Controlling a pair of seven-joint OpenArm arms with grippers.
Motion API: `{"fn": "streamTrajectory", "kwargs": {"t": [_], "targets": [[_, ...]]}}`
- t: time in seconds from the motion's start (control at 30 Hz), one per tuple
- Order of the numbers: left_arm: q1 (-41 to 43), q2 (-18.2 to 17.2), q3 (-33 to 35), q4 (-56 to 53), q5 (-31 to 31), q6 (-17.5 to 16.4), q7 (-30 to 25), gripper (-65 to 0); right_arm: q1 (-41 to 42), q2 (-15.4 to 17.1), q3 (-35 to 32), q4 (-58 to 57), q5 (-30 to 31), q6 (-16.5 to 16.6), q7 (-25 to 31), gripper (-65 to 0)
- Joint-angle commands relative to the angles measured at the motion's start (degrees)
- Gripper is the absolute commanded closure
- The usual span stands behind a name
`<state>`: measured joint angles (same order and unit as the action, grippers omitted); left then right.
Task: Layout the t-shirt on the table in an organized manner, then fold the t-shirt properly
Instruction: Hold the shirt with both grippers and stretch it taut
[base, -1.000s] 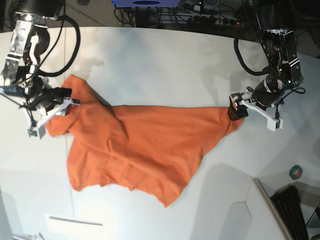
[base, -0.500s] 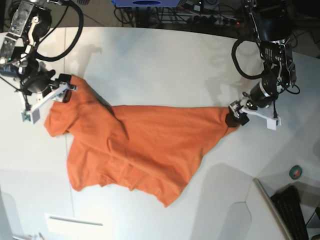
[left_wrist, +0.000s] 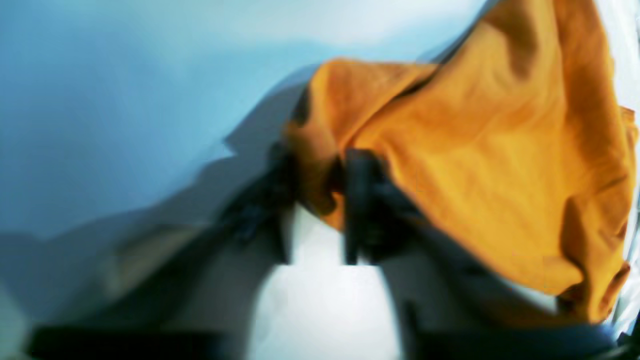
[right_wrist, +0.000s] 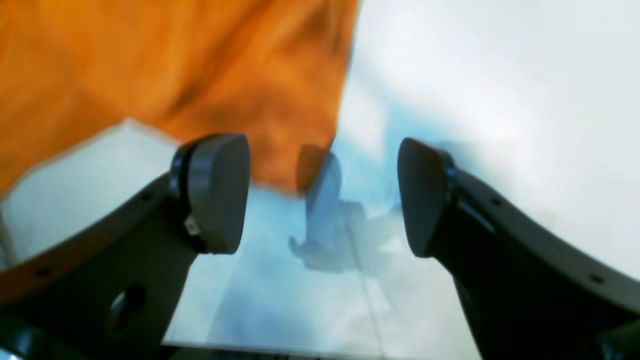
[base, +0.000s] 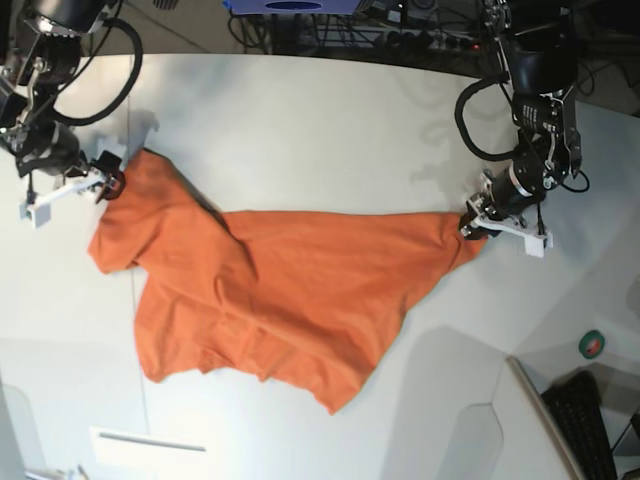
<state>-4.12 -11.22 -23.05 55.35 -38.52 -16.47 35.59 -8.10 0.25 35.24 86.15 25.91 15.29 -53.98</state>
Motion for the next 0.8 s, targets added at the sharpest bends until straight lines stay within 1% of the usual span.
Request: {"fn": "streamTrajectory", "kwargs": {"t": [0.0, 0.03, 0.17, 0.27, 0.37, 0.47, 0.6, 0.63, 0.7, 0.73, 0.77], "targets": [[-0.7, -0.6, 0.0, 0.6, 0.0, 0.2, 0.2, -2.0, 0.9, 1.0, 0.1, -1.1, 0.6, 0.1, 0.7, -44.7], [-0.7, -0.6, 0.0, 0.7, 0.0, 0.2, 0.2, 0.0, 1.5, 1.4, 0.1, -2.9, 0.6, 0.1, 0.9, -44.7], [-0.6, -0.7, 0.0, 0.9, 0.2, 0.2, 0.3, 0.0, 3.4, 2.3, 0.1, -8.2, 0.6, 0.1, 2.2, -44.7], [-0.4, -0.7, 0.0, 1.0, 0.2, 0.2, 0.4, 0.0, 3.5, 2.9, -4.6, -10.1, 0.6, 0.1, 5.3, -44.7], [-0.3, -0.9, 0.0, 1.0, 0.2, 0.2, 0.4, 0.0, 3.4, 3.1, -8.9, -11.2, 0.6, 0.1, 7.3, -44.4], [-0.3, -1.0, 0.0, 1.1, 0.1, 0.2, 0.5, 0.0, 3.9, 3.0, -9.5, -13.4, 0.6, 0.1, 8.8, -44.1], [-0.1, -1.0, 0.0, 1.1, 0.1, 0.2, 0.5, 0.0, 4.0, 3.1, -9.3, -15.1, 0.6, 0.1, 9.0, -43.5], [-0.1, -1.0, 0.0, 1.1, 0.1, 0.2, 0.5, 0.0, 3.8, 3.1, -9.3, -15.1, 0.6, 0.1, 9.0, -41.6], [0.0, -1.0, 0.0, 1.1, 0.2, 0.2, 0.5, 0.0, 3.8, 3.1, -9.4, -15.2, 0.6, 0.1, 9.0, -34.1], [0.0, -1.0, 0.0, 1.1, 0.2, 0.2, 0.5, 0.0, 3.8, 3.0, -9.5, -15.2, 0.6, 0.1, 8.9, -28.2], [0.0, -1.0, 0.0, 1.1, 0.2, 0.2, 0.5, 0.0, 3.8, 2.9, -9.5, -15.2, 0.6, 0.1, 8.9, -20.9]]}}
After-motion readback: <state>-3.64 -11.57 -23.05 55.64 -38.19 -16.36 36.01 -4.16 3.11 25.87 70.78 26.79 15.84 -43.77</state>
